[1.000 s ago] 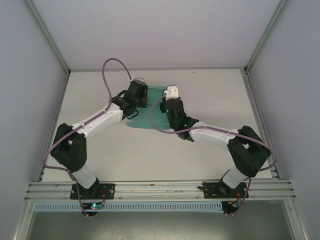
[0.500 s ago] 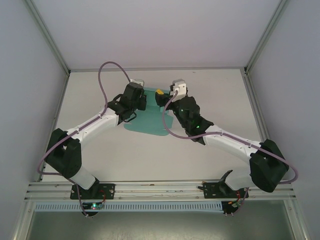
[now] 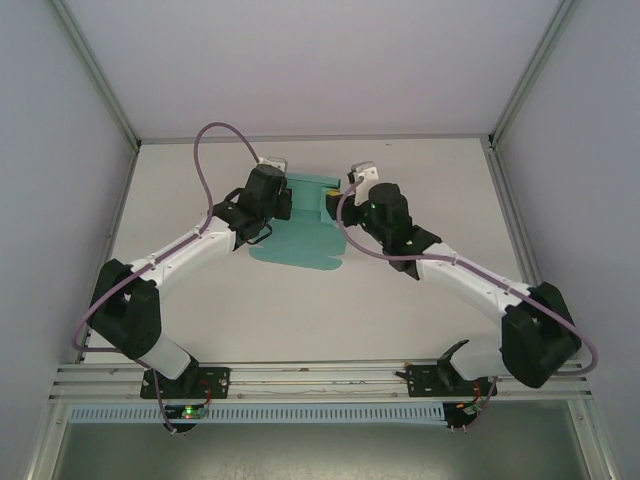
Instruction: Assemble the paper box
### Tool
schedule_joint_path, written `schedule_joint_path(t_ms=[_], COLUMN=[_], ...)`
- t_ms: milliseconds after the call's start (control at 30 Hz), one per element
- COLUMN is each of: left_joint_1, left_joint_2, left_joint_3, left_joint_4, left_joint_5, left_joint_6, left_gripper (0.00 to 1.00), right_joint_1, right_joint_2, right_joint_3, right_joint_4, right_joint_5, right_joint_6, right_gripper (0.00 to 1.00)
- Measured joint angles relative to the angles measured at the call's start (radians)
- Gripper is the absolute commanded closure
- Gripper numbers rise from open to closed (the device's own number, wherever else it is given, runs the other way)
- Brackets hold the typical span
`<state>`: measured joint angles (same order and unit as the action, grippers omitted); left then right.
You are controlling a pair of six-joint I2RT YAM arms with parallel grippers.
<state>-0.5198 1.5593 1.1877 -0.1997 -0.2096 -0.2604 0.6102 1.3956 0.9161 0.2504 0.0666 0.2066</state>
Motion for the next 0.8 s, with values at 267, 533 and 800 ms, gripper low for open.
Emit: schedule_joint_path(t_ms=[267,533,800], left_joint_1=[0.003,0.003,0.003], left_joint_2=[0.0,0.003,0.034], left_joint_3=[0.0,0.017,0.037], left_joint_4=[-0.01,-0.035,-0.055], left_joint_5=[-0.015,-0.039,-0.049], left_joint_6=[0.006,0.006,-0.002], left_gripper=[1.0,1.0,1.0], right_joint_1=[-0.018,-0.019,-0.026], right_joint_2=[0.146,0.156,0.117], right_joint_3=[0.084,0.105,0.067], right_joint_4=[-0.002,-0.038,-0.037], right_joint_5=[-0.026,-0.02,-0.126], right_joint_6=[0.057,0.068,0.078], right_gripper=[0.66,0.43,0.34])
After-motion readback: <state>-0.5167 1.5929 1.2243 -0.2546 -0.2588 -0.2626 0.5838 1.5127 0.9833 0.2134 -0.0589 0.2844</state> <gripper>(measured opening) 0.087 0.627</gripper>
